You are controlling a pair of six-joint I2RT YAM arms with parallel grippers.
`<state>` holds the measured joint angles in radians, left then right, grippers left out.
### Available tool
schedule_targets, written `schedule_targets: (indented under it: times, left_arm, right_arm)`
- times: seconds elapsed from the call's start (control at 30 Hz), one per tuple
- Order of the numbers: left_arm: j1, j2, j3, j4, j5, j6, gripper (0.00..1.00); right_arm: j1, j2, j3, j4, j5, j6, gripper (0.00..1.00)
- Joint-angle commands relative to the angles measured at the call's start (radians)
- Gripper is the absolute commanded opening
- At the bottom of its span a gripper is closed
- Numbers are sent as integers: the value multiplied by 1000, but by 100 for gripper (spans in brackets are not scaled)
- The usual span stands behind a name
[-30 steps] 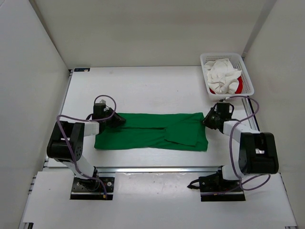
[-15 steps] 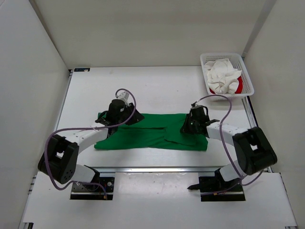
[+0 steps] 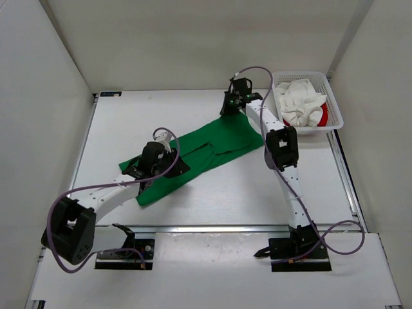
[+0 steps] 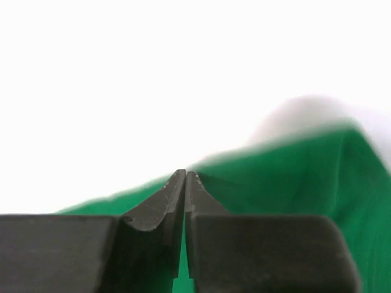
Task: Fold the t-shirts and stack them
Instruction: Rotate the tshirt 90 degrees
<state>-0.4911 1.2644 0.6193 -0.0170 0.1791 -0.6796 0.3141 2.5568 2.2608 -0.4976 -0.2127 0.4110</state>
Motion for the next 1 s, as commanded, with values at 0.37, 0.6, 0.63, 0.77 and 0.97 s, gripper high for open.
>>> schedule_targets:
  times: [0.37, 0.6, 0.63, 0.77, 0.97]
  left_arm:
    - [31, -103, -59, -60, -56, 40, 36]
    - [-17, -74, -47, -23, -55, 20, 36]
    - [-23, -68, -53, -24, -47, 20, 36]
    - [-12, -66, -49, -8, -46, 20, 36]
    - [-9, -30, -32, 3, -18, 31, 36]
  right_arm:
    - [178, -1000, -1121, 408, -41, 31, 18]
    - [31, -997, -1343, 438, -10, 49, 0]
    - [4, -979, -1363, 445, -2, 45, 0]
    - [-58, -908, -1388, 444, 22, 43, 0]
    - [-119, -710, -1252, 418, 4, 54, 0]
